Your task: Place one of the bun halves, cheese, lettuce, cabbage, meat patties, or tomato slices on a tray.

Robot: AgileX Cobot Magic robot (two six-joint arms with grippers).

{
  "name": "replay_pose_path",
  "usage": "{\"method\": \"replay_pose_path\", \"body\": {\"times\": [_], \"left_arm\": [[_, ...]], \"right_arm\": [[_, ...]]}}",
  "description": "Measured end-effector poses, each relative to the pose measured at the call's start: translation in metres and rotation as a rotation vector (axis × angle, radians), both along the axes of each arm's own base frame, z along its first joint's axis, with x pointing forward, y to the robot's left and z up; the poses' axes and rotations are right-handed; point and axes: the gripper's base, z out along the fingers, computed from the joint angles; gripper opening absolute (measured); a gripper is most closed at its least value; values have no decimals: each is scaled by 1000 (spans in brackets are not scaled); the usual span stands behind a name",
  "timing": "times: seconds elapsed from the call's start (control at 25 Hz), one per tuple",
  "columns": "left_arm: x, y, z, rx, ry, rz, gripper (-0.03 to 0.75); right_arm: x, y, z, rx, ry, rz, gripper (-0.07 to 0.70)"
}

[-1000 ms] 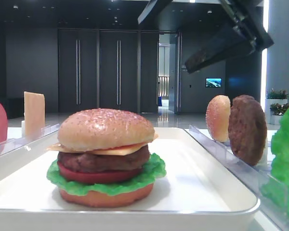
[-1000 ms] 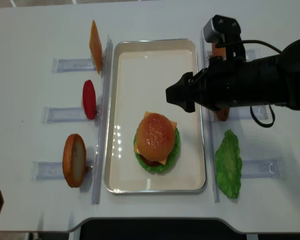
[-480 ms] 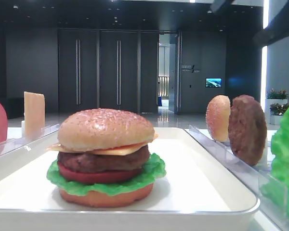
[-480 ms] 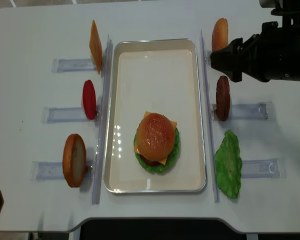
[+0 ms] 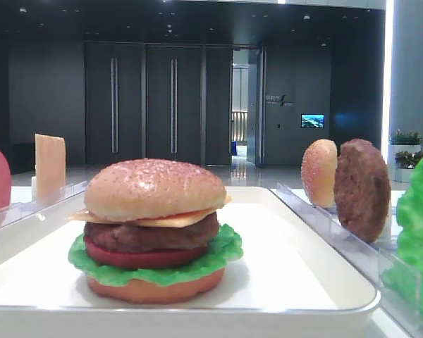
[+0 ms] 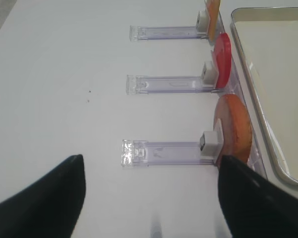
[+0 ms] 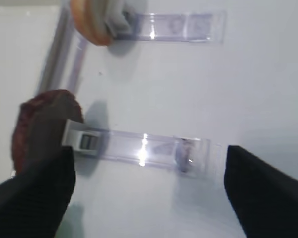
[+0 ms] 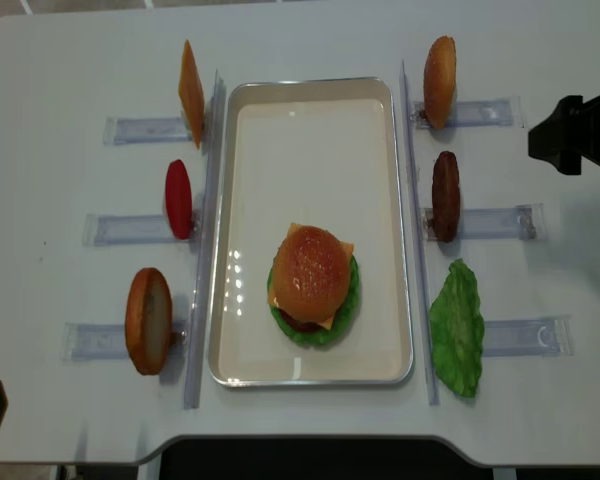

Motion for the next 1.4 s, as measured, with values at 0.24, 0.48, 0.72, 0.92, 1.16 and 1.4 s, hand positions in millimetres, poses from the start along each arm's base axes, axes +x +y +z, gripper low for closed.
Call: {"method": "replay_pose_path", "body": {"times": [0.24,0.48,0.72,0.92,1.16,1.4], "left_arm": [[0,0,0,0,0,0,636],[0,0,0,0,0,0,636],[0,0,0,0,0,0,636],[0,0,0,0,0,0,636],[0,0,0,0,0,0,636],[0,0,0,0,0,0,636]], "right_arm": [[-7,-31,-7,-134,101,-124,581],[-13,-45,-6,-235,192,-227,581],[-30,-46,13,-267,187,-270,581],[-67,-39,43,-298,146,-284,581],[-137,-28,69,-295,31,-310,581],[-198,-19,62,-275,-64,-355,581]]}}
